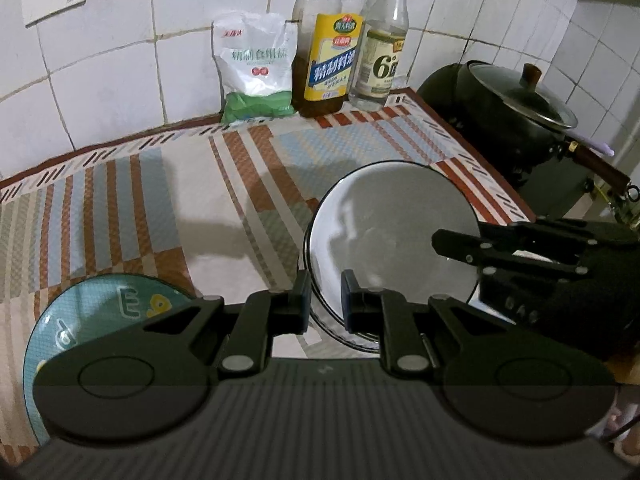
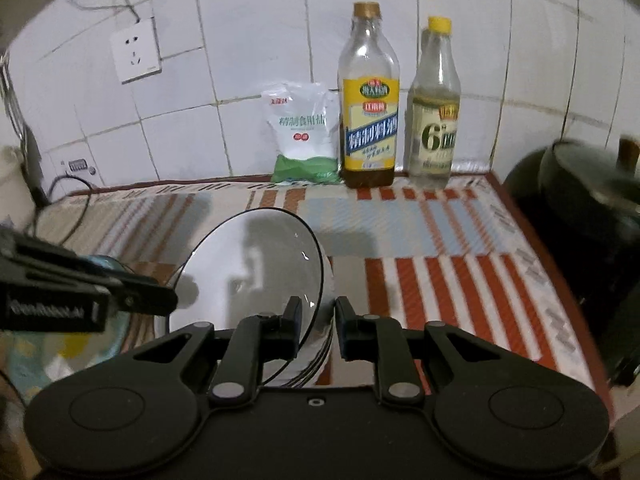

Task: Organize plates and bowls
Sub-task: 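Carry the white bowl over the two stacked bowls with both grippers, then lower the white bowl onto the bowl stack and open both grippers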

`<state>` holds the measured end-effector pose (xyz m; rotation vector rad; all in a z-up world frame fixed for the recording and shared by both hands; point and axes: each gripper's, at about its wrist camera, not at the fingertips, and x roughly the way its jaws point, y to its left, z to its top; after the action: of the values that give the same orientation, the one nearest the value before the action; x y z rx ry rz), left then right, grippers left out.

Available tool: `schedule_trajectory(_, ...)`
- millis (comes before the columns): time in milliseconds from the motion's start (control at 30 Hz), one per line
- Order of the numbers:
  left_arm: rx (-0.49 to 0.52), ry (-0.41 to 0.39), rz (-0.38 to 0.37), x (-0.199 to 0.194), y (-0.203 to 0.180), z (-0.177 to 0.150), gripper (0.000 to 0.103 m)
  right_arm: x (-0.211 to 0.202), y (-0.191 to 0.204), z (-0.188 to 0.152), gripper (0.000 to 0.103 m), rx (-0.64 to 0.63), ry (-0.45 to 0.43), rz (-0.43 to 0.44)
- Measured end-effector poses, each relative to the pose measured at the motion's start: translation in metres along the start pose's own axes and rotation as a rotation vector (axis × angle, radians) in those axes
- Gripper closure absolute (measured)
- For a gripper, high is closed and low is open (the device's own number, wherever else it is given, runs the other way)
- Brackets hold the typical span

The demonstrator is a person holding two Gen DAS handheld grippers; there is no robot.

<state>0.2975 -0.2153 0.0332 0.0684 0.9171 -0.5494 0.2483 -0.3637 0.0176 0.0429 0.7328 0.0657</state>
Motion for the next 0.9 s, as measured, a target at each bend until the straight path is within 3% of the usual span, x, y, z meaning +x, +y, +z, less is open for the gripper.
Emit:
schedule_trajectory(333,0.01,-0.043,-0.022,-0.004,0.004,-0.007,0.089,0.011,-0.04,-0.002,0.083,0.22,0.055,0.183)
schedule_trajectory(600,0.02,-0.102,-0.047,-0.001,0.009,-0.019,0.089,0.012,-0.03,-0.005,0.081,0.078,0.038,0.159)
schedule_trajectory(667,0.024,-0.125,-0.041,-0.002,0.008,-0.022,0.088,0.01,-0.029,-0.008,0.078,0.05,0.017,0.162)
schedule_trajectory(767,0.017,-0.16,-0.056,-0.005,0.009,-0.027,0.086,0.001,-0.029,-0.016,0.054,0.03,-0.051,0.189)
schedule_trajectory(900,0.007,-0.2,-0.104,-0.012,0.011,-0.037,0.078,-0.021,-0.028,-0.028,0.041,-0.009,-0.171,0.203)
